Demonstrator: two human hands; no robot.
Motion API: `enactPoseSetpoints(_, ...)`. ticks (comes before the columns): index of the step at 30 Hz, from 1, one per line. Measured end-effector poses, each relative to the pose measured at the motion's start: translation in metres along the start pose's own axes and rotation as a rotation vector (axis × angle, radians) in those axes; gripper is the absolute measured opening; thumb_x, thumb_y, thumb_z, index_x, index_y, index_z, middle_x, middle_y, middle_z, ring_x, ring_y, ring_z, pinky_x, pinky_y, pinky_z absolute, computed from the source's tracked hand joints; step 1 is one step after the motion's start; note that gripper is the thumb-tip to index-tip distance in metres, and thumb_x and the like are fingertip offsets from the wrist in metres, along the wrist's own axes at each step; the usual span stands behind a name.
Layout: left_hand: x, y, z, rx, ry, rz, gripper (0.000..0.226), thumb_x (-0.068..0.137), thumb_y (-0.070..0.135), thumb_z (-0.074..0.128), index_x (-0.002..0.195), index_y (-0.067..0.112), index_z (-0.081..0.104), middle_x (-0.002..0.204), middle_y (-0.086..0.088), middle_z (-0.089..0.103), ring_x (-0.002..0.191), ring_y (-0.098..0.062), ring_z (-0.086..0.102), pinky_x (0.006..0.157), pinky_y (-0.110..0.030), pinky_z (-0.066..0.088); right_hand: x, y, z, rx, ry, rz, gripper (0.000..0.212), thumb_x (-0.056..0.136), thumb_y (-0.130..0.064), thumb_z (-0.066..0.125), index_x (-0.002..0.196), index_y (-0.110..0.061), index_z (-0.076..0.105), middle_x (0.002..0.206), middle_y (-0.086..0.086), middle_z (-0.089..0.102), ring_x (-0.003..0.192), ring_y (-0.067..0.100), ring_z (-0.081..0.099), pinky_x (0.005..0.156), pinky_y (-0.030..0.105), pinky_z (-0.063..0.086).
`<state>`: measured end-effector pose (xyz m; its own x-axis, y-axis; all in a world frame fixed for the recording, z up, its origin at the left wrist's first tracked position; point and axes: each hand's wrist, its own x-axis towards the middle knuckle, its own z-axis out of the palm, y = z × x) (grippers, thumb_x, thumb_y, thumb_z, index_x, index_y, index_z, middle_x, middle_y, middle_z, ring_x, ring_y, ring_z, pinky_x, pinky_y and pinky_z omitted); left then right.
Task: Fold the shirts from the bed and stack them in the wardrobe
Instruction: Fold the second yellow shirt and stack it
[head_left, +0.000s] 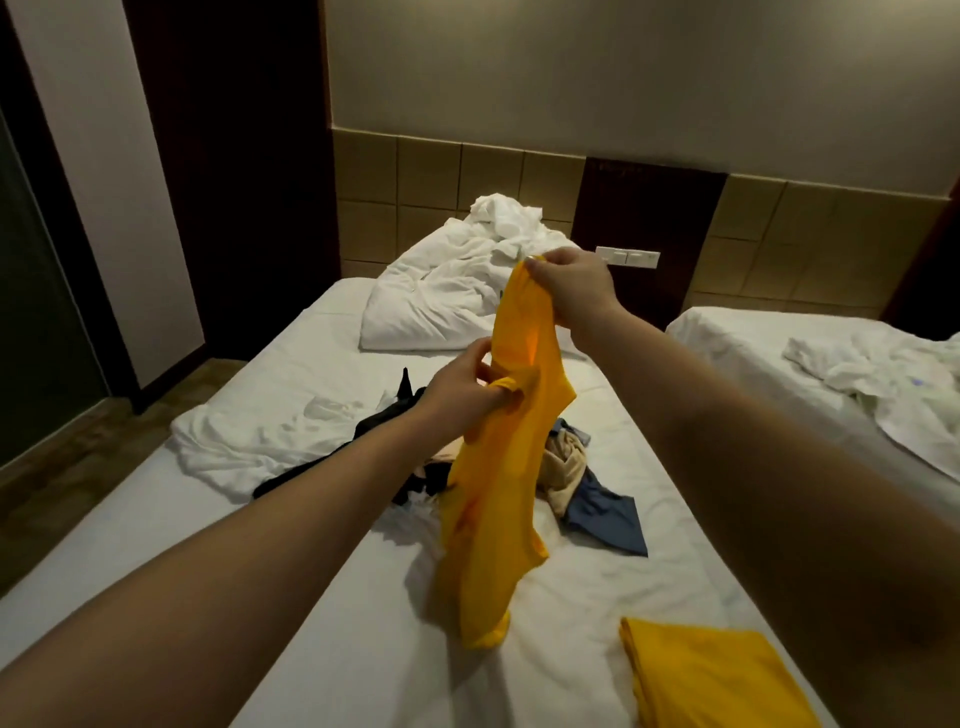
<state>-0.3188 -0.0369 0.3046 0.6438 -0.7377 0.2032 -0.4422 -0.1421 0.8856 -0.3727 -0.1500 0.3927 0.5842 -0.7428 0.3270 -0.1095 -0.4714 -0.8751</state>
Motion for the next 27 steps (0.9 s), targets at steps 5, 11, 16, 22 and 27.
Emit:
enactPoseSetpoints(5,-0.034,-0.005,0.001,0.084,0.209,-0.051,0.056,0.089,0.033,0.059,0.139,0.024,0.034,0.114,-0.006,0.054,0.099,-0.024,0.056,0.086,-0.042,0.051,-0.023,-0.011,-0.015,0.776,0.044,0.437,0.035,0.095,-0.010,0.053,0.129,-0.003,0.051,0.127,0.014,0.056,0.116,0.028,0.055,0.085,0.035,0.048)
enactPoseSetpoints(11,-0.088,0.009,0.030,-0.051,0.279,-0.172,0.088,0.077,0.053,0.066,0.145,0.019,0.021,0.143,-0.011,0.041,0.126,-0.034,0.044,0.101,-0.051,0.041,-0.047,-0.074,-0.018,1.099,0.015,0.451,0.038,0.093,-0.013,0.057,0.129,-0.008,0.048,0.122,0.014,0.058,0.112,0.030,0.057,0.084,0.040,0.052)
enactPoseSetpoints(16,-0.115,0.049,0.033,-0.118,0.325,-0.168,0.104,0.075,0.057,0.065,0.148,0.026,-0.002,0.151,-0.007,0.030,0.133,-0.036,0.037,0.104,-0.049,0.036,-0.079,-0.137,-0.027,1.054,-0.004,0.226,0.033,0.096,-0.015,0.052,0.127,-0.002,0.049,0.127,0.021,0.054,0.116,0.034,0.054,0.094,0.040,0.049)
enactPoseSetpoints(22,-0.149,0.081,0.017,-0.117,0.354,-0.095,0.091,0.082,0.045,0.065,0.147,0.019,0.007,0.148,-0.009,0.035,0.130,-0.035,0.040,0.104,-0.044,0.036,-0.121,-0.177,-0.029,1.114,-0.061,0.254,0.013,0.093,-0.016,0.058,0.103,-0.010,0.053,0.108,0.015,0.058,0.106,0.025,0.056,0.095,0.038,0.049)
enactPoseSetpoints(27,-0.168,0.085,0.001,-0.256,0.311,-0.080,0.050,0.095,0.025,0.052,0.141,0.017,0.033,0.137,-0.008,0.048,0.121,-0.032,0.049,0.099,-0.042,0.040,-0.142,-0.164,-0.024,1.030,-0.061,0.228,0.027,0.093,-0.007,0.053,0.119,-0.001,0.055,0.114,0.016,0.057,0.101,0.025,0.054,0.094,0.037,0.046)
